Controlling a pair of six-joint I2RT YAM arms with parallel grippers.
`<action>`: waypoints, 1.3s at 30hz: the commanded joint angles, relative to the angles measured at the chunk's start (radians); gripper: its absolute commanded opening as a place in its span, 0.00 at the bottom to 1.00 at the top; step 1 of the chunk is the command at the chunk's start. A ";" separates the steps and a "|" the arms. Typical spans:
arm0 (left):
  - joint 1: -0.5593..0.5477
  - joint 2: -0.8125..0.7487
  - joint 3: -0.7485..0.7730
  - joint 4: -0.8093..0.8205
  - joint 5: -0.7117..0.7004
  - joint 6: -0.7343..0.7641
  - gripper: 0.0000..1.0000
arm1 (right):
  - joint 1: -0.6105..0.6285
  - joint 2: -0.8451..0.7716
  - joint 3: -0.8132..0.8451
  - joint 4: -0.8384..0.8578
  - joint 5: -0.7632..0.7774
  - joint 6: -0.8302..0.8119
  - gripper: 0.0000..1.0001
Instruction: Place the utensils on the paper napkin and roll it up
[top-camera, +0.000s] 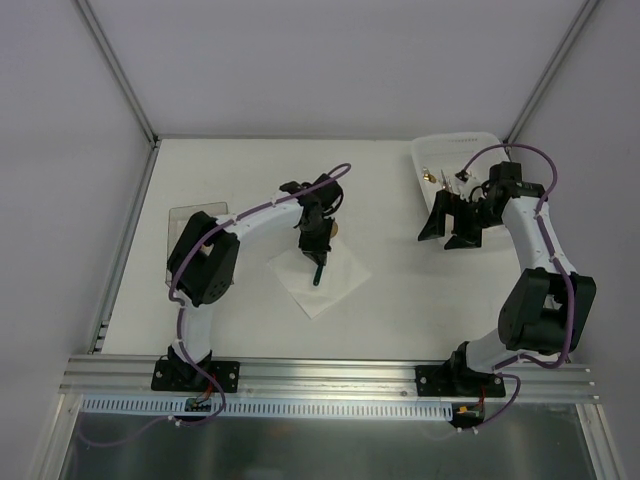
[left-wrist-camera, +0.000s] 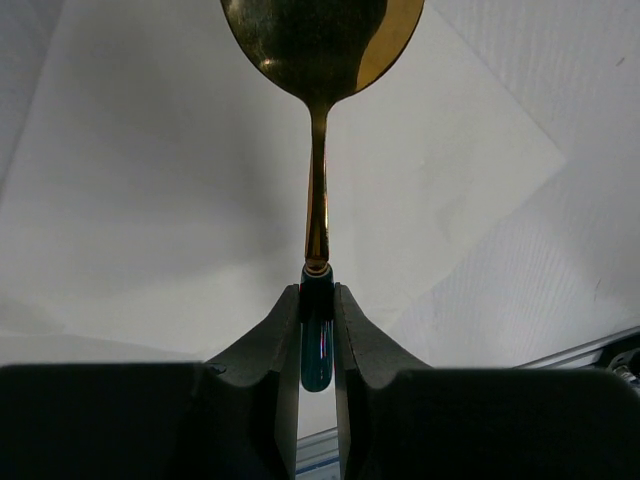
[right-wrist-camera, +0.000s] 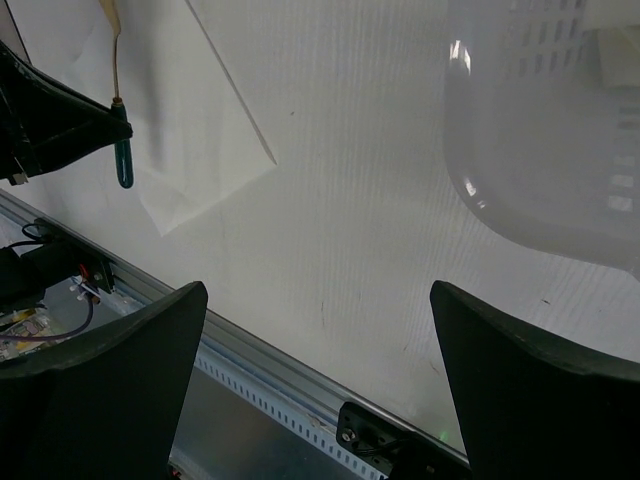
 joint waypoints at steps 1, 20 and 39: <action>-0.018 0.011 0.055 0.000 -0.005 -0.076 0.00 | -0.006 -0.036 0.000 -0.022 -0.044 -0.012 0.99; -0.044 0.058 -0.048 0.074 -0.030 -0.179 0.00 | -0.006 -0.026 -0.005 -0.021 -0.034 -0.002 0.99; -0.048 0.060 -0.069 0.092 -0.021 -0.186 0.19 | -0.017 -0.019 -0.005 -0.022 -0.037 0.003 0.99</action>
